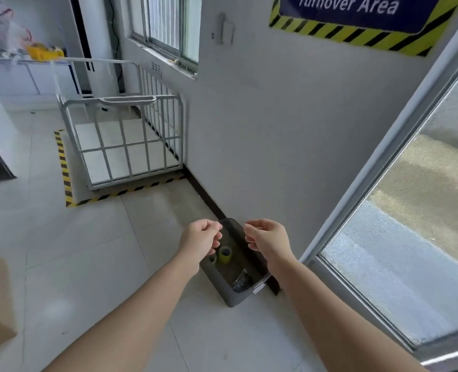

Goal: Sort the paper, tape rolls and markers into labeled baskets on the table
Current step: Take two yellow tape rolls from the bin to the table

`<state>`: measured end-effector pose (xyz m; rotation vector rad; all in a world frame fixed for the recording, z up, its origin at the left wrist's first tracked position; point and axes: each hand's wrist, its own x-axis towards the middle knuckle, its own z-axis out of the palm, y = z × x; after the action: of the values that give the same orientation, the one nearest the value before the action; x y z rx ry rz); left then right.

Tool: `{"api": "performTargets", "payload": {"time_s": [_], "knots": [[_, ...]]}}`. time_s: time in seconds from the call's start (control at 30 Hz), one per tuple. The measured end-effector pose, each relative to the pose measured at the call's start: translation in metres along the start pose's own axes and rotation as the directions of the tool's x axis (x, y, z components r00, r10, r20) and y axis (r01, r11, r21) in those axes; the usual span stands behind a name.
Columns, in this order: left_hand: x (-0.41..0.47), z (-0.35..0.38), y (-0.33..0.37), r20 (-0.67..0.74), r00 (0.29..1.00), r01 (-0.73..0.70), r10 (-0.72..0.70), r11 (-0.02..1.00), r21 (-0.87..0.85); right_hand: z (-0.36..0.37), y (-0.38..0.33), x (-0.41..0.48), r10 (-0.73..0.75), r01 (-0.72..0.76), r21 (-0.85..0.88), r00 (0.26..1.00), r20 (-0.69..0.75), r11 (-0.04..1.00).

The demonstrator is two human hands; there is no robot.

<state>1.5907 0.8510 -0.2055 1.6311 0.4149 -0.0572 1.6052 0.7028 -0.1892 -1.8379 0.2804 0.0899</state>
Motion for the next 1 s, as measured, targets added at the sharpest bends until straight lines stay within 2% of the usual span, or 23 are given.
{"api": "performTargets", "payload": {"time_s": [0.2, 0.53, 1.0], "knots": [[0.092, 0.006, 0.022, 0.043, 0.999, 0.028, -0.030, 0.999, 0.047, 0.026, -0.018, 0.080, 0.053, -0.053, -0.027, 0.998, -0.026, 0.998], [0.199, 0.033, 0.024, 0.062, 0.989, 0.131, -0.135, 0.989, 0.063, 0.041, -0.014, 0.195, 0.154, -0.155, -0.064, 0.988, -0.020, 0.986], [0.380, 0.116, 0.005, -0.046, 0.953, 0.299, -0.300, 0.954, -0.026, 0.041, 0.025, 0.406, 0.238, -0.213, -0.205, 0.966, 0.103, 0.955]]}}
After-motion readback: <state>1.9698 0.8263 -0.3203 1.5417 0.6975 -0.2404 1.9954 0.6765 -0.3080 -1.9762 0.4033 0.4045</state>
